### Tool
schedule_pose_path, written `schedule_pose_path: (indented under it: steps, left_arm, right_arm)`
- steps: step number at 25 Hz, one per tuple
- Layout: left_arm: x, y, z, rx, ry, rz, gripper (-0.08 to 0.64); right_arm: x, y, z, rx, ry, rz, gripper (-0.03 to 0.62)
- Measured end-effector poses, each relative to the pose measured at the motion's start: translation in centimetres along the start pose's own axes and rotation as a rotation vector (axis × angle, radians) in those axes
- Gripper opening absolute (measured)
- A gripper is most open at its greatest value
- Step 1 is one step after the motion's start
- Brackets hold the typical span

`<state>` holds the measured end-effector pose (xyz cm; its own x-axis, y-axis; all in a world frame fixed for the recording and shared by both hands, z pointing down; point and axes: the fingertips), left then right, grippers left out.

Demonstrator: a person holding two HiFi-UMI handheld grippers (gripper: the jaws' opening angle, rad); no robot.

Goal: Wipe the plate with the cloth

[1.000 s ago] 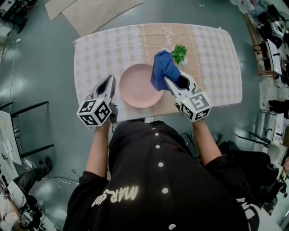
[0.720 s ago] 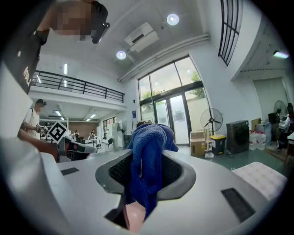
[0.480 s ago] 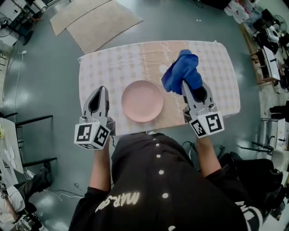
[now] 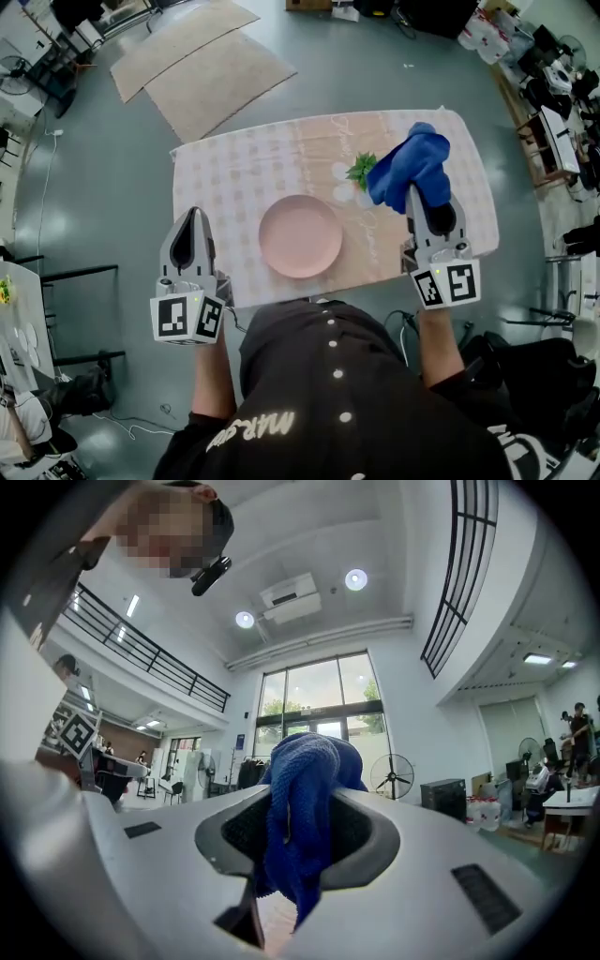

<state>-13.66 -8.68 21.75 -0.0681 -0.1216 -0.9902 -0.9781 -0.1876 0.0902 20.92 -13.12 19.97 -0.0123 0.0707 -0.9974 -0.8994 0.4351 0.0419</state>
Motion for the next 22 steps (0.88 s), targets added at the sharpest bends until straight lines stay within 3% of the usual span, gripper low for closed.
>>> schedule_pose_path:
  steps: [8, 14, 22]
  left_arm:
    - [2.0, 2.0, 1.9, 0.092, -0.075, -0.066, 0.017]
    - [1.5, 2.5, 2.3, 0.142, -0.049, -0.146, 0.017]
    - [0.9, 3.0, 2.2, 0.16, -0.027, -0.143, 0.017]
  right_arm:
    - [1.1, -2.2, 1.9, -0.071, -0.028, 0.013, 0.12]
    - [1.5, -3.6, 3.5, -0.109, -0.046, 0.045, 0.12]
    - [0.7, -3.9, 4.5, -0.133, -0.026, 0.065, 0.12]
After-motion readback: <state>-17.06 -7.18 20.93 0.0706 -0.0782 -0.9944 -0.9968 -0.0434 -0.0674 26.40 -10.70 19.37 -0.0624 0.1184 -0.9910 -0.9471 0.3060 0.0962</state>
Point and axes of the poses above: the fingertips, and each gripper's own axes: z backward along the fingers, y to its left, x out of its top, and after that the axes turned 6 degrees about y, right-handed
